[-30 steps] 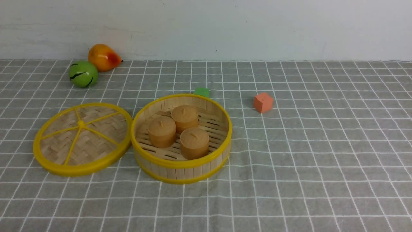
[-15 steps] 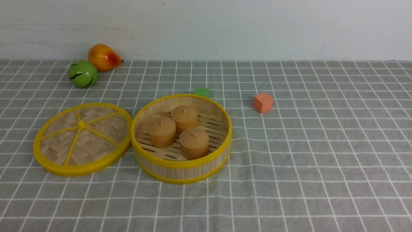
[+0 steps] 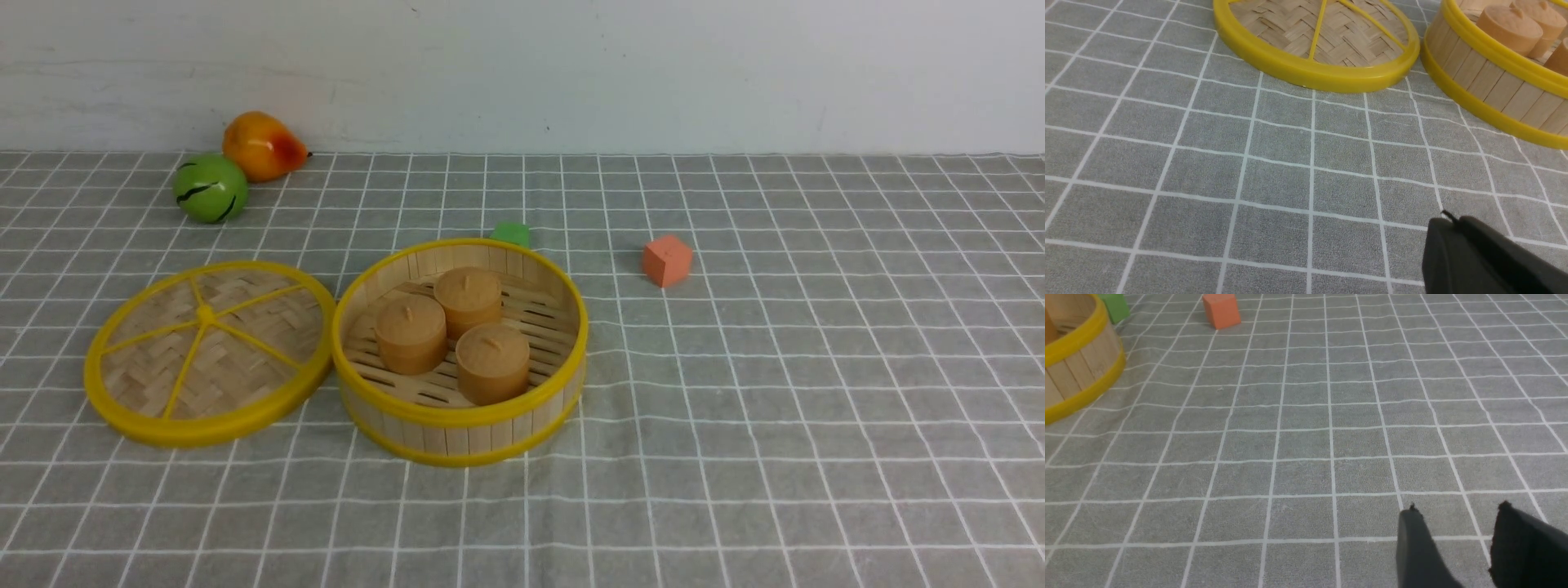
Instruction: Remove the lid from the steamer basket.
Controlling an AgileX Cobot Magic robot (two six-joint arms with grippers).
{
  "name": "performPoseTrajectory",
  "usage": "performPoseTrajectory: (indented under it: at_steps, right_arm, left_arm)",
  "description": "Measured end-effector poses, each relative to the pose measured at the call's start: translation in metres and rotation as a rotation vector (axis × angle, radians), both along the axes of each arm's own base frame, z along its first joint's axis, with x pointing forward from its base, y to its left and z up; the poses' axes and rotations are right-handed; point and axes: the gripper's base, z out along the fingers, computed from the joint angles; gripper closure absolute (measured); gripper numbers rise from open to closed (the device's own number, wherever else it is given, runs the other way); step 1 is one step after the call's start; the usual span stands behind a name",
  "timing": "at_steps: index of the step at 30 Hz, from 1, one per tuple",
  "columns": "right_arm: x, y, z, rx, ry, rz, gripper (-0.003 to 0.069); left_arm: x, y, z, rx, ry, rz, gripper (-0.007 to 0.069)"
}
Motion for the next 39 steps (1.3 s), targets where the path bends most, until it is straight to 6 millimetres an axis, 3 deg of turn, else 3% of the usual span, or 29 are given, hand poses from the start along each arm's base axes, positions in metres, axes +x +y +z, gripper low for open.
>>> performPoseTrajectory:
  at_steps: [39]
  right_arm:
    - [0.0000,0.0000,0.0000,0.000,0.000,0.000,0.0417]
  left_arm:
    - [0.0000,0.0000,0.0000,0.000,0.000,0.000,0.0598]
